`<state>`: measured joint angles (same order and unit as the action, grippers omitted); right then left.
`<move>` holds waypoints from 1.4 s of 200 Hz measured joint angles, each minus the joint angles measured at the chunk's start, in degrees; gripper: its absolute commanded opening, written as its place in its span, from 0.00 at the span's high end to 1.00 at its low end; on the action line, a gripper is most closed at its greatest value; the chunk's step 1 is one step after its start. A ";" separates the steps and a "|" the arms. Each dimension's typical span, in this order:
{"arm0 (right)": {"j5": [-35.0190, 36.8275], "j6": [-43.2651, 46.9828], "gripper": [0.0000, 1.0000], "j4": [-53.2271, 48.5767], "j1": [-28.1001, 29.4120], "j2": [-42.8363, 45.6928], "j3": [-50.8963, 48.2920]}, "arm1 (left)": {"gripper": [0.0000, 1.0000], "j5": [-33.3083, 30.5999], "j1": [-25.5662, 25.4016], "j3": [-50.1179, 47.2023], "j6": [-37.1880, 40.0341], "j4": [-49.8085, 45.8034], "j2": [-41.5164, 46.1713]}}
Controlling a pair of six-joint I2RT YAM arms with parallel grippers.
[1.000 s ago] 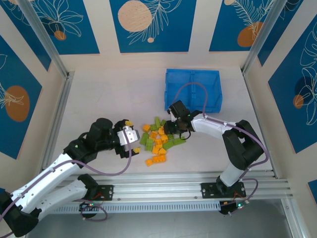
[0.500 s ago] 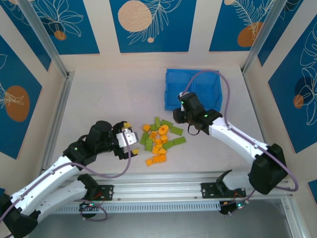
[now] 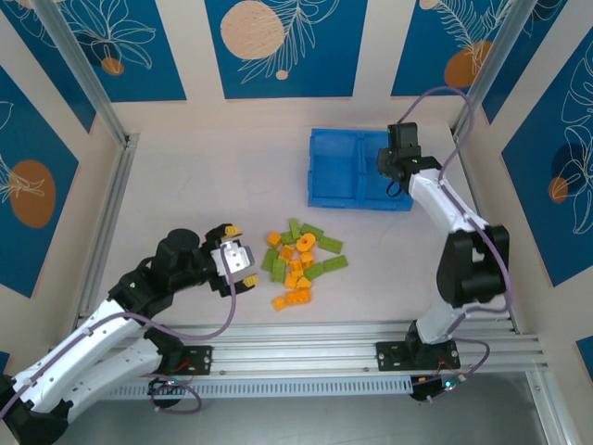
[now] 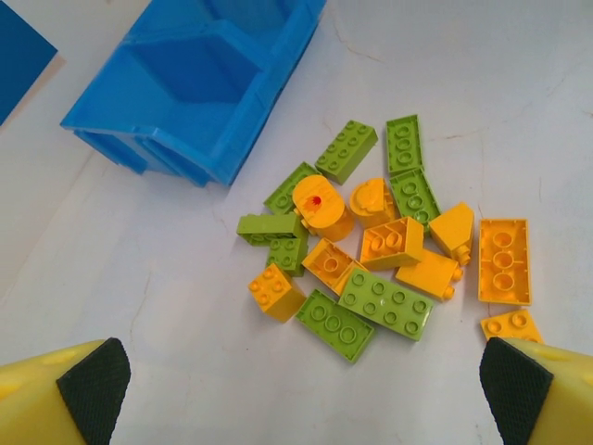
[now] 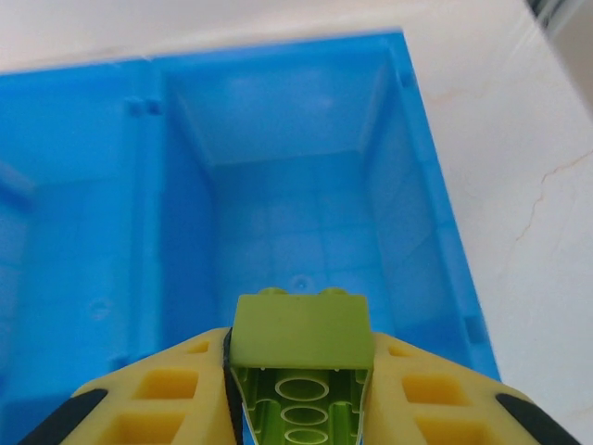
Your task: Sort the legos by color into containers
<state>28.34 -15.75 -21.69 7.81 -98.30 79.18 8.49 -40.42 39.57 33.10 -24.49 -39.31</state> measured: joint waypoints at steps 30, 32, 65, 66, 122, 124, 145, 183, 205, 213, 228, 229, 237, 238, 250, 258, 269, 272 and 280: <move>-3.41 -1.46 0.67 -0.90 -2.49 -11.56 5.35 | 0.00 -0.04 0.00 0.00 -0.20 0.02 0.37; -3.54 -1.60 0.66 -1.07 -2.62 -12.20 5.77 | 0.00 -0.04 0.00 0.00 -0.20 0.02 0.37; -6.05 -3.69 0.57 -3.23 -3.08 -17.84 9.07 | 0.00 -0.13 0.00 0.00 -0.59 0.02 0.37; -6.14 -3.69 0.57 -3.34 -3.08 -17.88 9.14 | 0.00 -0.17 0.00 0.00 -0.61 0.02 0.37; -7.69 -4.61 0.54 -5.73 -3.06 -13.79 10.47 | 0.00 -2.40 0.00 0.00 -2.75 0.50 -1.38; -7.78 -4.66 0.54 -5.79 -3.06 -13.44 10.43 | 0.00 -2.60 0.00 0.00 -3.06 0.63 -1.55; -10.54 -5.90 0.52 -5.81 -2.80 -5.97 7.32 | 0.00 -5.03 0.04 0.55 -7.19 1.36 -4.72; -21.29 -8.59 0.42 -5.95 0.57 14.97 -5.03 | 0.01 -12.02 0.07 10.21 -25.18 -0.79 -14.58; -27.87 -10.67 0.34 -6.97 4.83 26.23 -12.11 | 0.06 -14.71 0.02 16.39 -40.79 -1.22 -20.09; -29.27 -11.50 0.26 -8.00 5.97 29.62 -14.53 | 0.08 -15.19 -0.11 17.20 -46.80 -1.20 -21.81; -30.05 -13.79 0.11 -10.01 6.91 35.63 -19.32 | 0.07 -15.39 -0.98 17.33 -56.46 -1.03 -25.64; -30.05 -13.88 0.11 -10.14 6.93 35.87 -19.54 | 0.07 -15.37 -1.14 17.33 -57.13 -1.01 -26.01; -28.89 -16.20 0.06 -11.56 6.97 39.04 -22.27 | 0.07 -15.65 -2.45 17.33 -61.64 -0.55 -28.85; -28.72 -16.57 0.06 -11.72 6.97 39.32 -22.51 | 0.07 -15.76 -2.73 17.33 -62.55 -0.48 -29.51; -25.73 -19.08 0.03 -13.73 6.97 43.50 -26.25 | 0.07 -16.52 -5.62 17.81 -68.30 -0.33 -34.47; -23.50 -20.96 0.02 -15.06 6.97 45.92 -28.37 | 0.07 -16.72 -7.96 18.93 -71.58 -0.46 -38.77; -21.33 -22.60 0.02 -16.46 6.80 48.35 -30.56 | 0.08 -17.14 -10.95 22.10 -75.21 -1.38 -44.94; -20.85 -22.93 0.02 -16.83 6.75 48.83 -30.95 | 0.08 -17.14 -11.61 23.08 -75.97 -1.62 -46.66; -19.93 -23.71 0.02 -17.59 6.56 49.86 -31.76 | 0.09 -17.16 -13.16 26.10 -77.85 -1.99 -50.90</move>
<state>8.40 -39.46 -39.29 14.37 -48.45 47.42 -8.67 -53.58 65.67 -44.75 -26.48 -90.21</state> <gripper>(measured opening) 0.981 0.919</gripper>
